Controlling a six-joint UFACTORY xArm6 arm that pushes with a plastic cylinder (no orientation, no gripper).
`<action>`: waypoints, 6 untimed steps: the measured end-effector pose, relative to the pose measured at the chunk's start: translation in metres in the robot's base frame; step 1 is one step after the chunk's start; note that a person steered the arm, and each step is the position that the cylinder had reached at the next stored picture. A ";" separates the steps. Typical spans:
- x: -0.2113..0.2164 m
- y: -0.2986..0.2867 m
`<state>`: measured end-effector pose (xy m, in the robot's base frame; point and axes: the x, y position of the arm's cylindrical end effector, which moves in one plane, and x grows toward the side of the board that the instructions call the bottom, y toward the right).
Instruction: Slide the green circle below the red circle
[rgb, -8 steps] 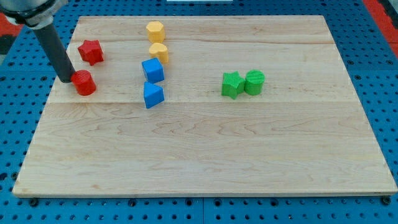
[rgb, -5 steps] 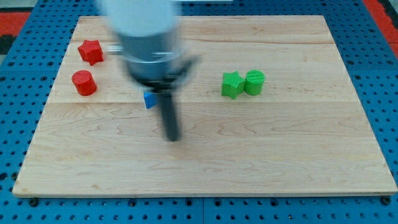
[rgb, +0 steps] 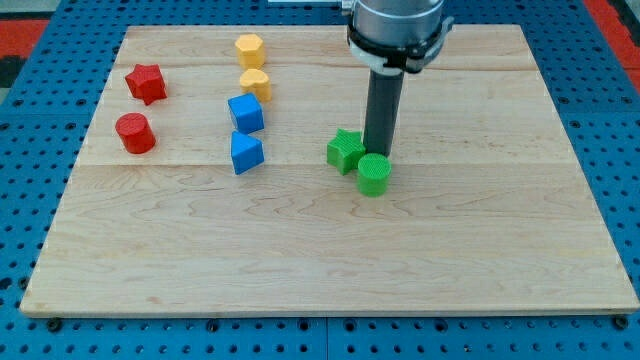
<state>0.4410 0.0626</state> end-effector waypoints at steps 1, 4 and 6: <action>0.026 0.023; 0.055 -0.040; 0.053 -0.196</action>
<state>0.4936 -0.1336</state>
